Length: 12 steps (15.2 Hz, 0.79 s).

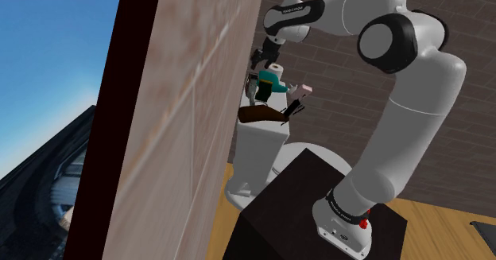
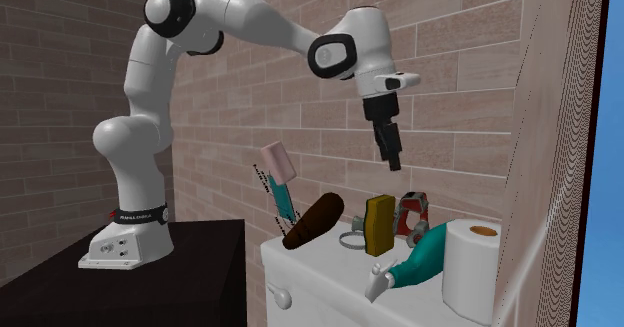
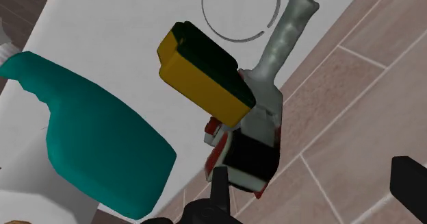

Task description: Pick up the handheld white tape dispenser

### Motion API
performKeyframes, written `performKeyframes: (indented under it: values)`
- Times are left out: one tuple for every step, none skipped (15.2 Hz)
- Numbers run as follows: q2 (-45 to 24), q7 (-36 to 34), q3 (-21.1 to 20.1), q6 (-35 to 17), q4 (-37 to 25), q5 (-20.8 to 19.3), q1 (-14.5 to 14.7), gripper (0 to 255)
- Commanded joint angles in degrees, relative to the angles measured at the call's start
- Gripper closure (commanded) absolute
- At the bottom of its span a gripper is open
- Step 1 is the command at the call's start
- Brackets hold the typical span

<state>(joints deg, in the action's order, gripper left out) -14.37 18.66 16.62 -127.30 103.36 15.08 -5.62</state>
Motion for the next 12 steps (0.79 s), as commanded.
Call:
performKeyframes:
  values:
    - [-4.6, 1.7, -0.2, 0.3, -4.2, 2.2, -1.4, 0]
    - [-7.0, 2.3, -0.4, 0.6, -6.6, 3.2, -2.1, 0]
    - [-9.3, 2.8, -0.6, 0.9, -9.0, 4.1, -2.9, 0]
    - [-11.8, 3.3, -0.9, 1.4, -11.6, 4.9, -3.7, 0]
    - [-12.1, 3.3, -1.0, 1.4, -11.9, 5.0, -3.9, 0]
    - [-12.3, 3.5, -1.0, 0.8, -11.6, 5.2, -3.9, 0]
    - [-12.6, 3.7, -1.1, 0.2, -11.2, 5.3, -3.9, 0]
    - [-12.9, 3.9, -1.2, -0.4, -10.9, 5.5, -3.9, 0]
    - [-13.2, 4.2, -1.3, -1.0, -10.6, 5.8, -3.9, 0]
    - [-13.6, 4.4, -1.4, -1.6, -10.3, 6.0, -4.0, 0]
    - [-13.9, 4.6, -1.5, -2.2, -10.0, 6.2, -4.0, 0]
    - [-14.4, 4.9, -1.6, -3.1, -9.6, 6.5, -4.1, 0]
